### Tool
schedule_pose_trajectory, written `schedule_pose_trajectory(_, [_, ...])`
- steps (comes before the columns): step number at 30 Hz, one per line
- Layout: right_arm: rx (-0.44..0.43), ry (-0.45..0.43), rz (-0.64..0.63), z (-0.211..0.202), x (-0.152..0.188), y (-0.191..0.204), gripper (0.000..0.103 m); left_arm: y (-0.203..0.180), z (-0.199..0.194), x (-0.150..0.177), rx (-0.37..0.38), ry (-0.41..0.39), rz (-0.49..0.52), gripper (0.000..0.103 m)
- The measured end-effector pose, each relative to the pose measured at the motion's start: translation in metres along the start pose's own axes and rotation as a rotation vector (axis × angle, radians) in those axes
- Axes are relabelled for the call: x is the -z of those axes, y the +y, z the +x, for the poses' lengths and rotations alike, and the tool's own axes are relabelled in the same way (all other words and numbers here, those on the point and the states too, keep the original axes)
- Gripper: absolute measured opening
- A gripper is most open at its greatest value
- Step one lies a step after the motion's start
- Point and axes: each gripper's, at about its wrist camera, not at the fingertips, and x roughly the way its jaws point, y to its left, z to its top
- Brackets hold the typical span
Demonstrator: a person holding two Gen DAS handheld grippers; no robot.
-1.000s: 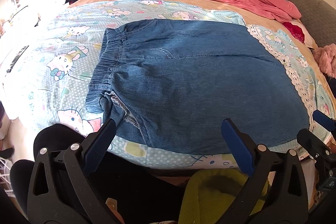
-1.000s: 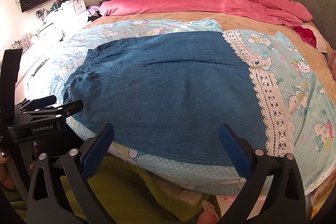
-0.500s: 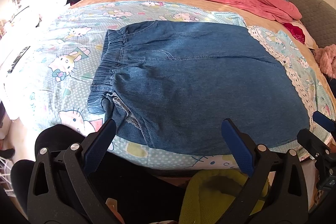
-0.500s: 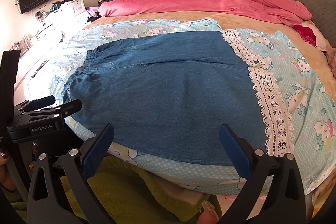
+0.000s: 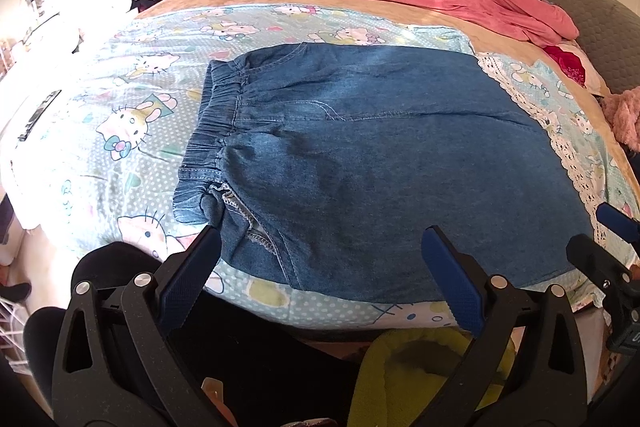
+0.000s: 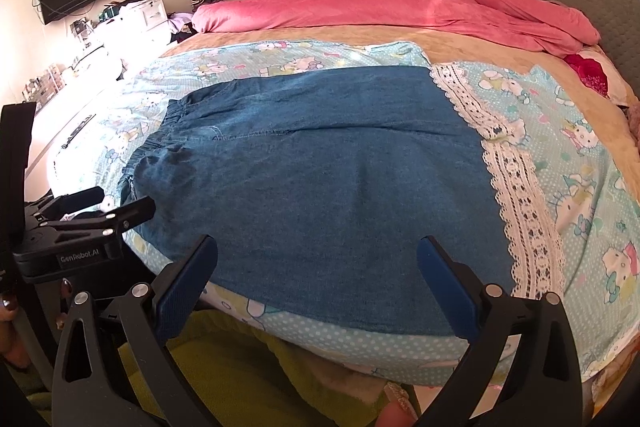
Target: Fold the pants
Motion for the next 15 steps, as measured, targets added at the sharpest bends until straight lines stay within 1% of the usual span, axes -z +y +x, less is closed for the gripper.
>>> schedule_pose_trajectory(5, [-0.009, -0.005, -0.026, 0.011, -0.015, 0.005, 0.099, 0.006, 0.006, -0.007, -0.016, 0.000, -0.010, 0.094])
schedule_pose_trajectory(15, [-0.019, 0.001, -0.078, 0.048, -0.053, 0.023, 0.099, 0.036, 0.024, -0.033, -0.051, 0.002, -0.067, 0.094])
